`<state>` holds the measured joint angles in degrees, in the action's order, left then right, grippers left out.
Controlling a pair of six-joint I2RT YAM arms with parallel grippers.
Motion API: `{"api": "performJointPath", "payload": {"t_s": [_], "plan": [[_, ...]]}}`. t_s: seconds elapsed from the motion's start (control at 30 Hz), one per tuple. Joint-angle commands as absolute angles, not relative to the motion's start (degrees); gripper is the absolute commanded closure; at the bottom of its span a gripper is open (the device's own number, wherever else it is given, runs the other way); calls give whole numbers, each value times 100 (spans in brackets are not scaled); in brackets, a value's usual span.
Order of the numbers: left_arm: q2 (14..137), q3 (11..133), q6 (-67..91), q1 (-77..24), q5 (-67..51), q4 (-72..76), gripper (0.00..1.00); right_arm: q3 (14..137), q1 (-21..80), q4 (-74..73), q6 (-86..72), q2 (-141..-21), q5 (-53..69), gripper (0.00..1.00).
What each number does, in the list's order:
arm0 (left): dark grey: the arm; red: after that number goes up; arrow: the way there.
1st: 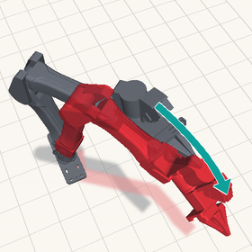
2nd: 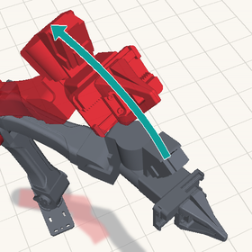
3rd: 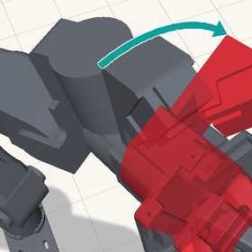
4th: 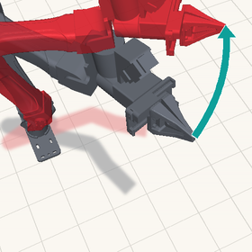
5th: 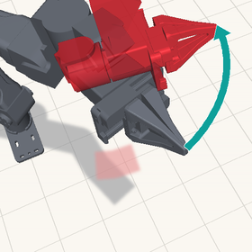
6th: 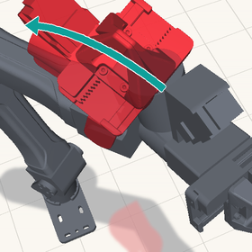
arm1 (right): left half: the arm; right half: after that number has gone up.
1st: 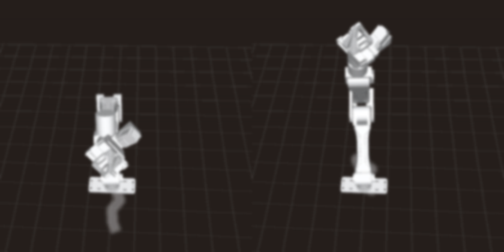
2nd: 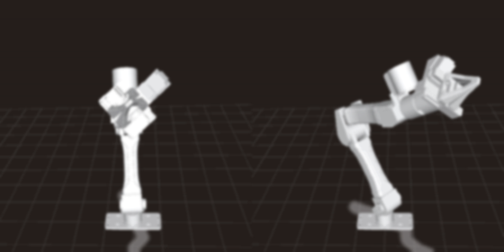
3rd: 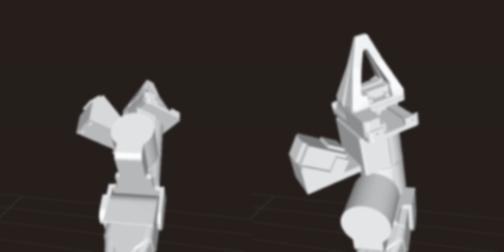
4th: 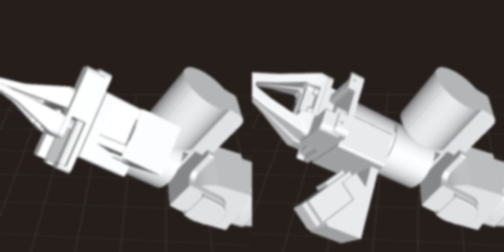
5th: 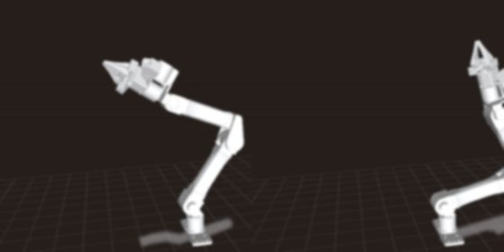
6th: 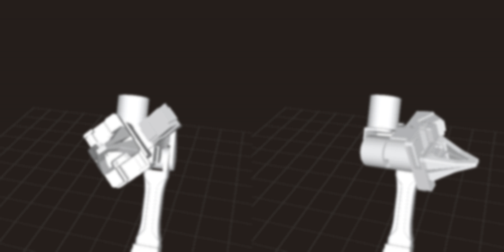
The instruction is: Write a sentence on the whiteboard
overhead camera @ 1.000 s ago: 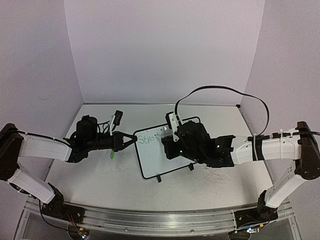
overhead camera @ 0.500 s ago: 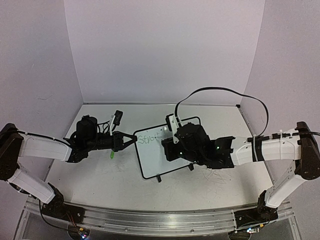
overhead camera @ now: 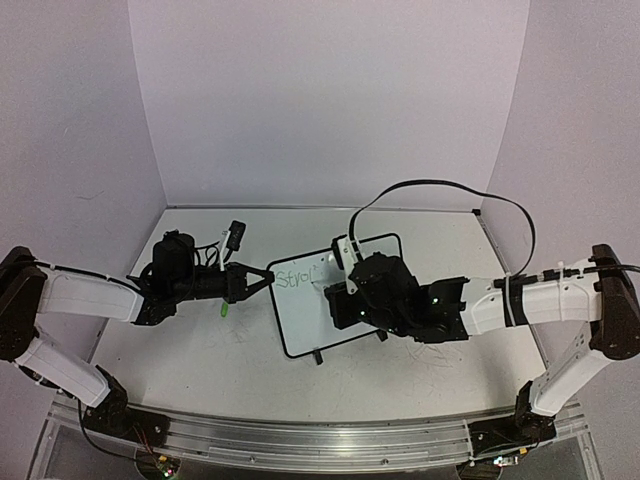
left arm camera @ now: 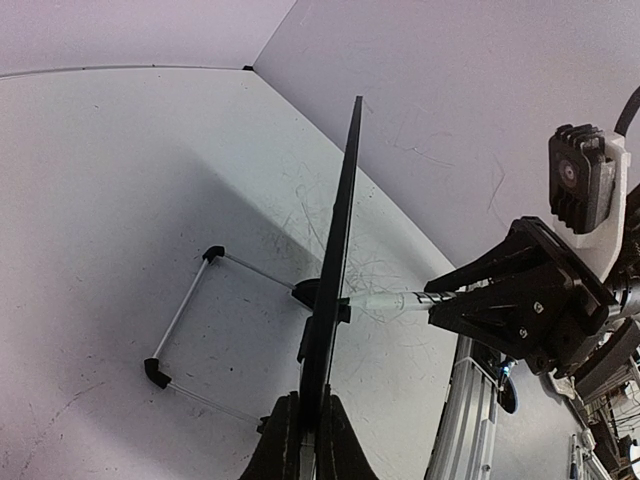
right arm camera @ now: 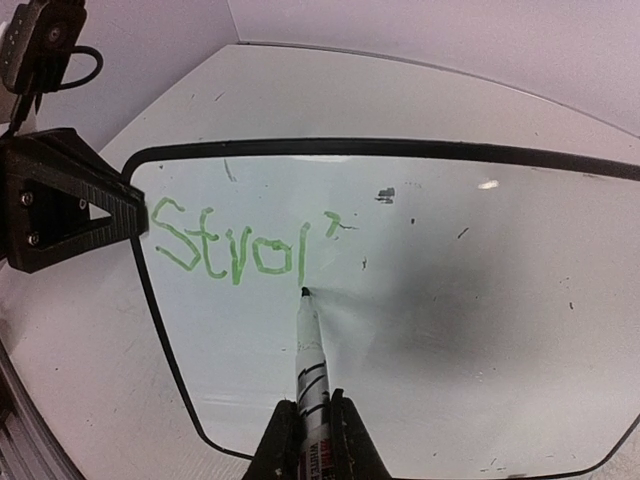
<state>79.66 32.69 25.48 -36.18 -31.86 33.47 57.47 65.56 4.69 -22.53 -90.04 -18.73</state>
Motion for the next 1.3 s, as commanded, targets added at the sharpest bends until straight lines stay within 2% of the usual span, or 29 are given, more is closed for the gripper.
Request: {"api": "performJointPath", "payload": {"t_s": [0.0, 1.27], "plan": [[7887, 3562, 2546, -3586, -3240, 3532, 100, 5981, 6575, 624, -2155, -9079, -2110, 100], [7809, 3507, 2540, -3586, -3201, 3524, 100, 6109, 6504, 290, -2385, -9081, -2527, 100]]}}
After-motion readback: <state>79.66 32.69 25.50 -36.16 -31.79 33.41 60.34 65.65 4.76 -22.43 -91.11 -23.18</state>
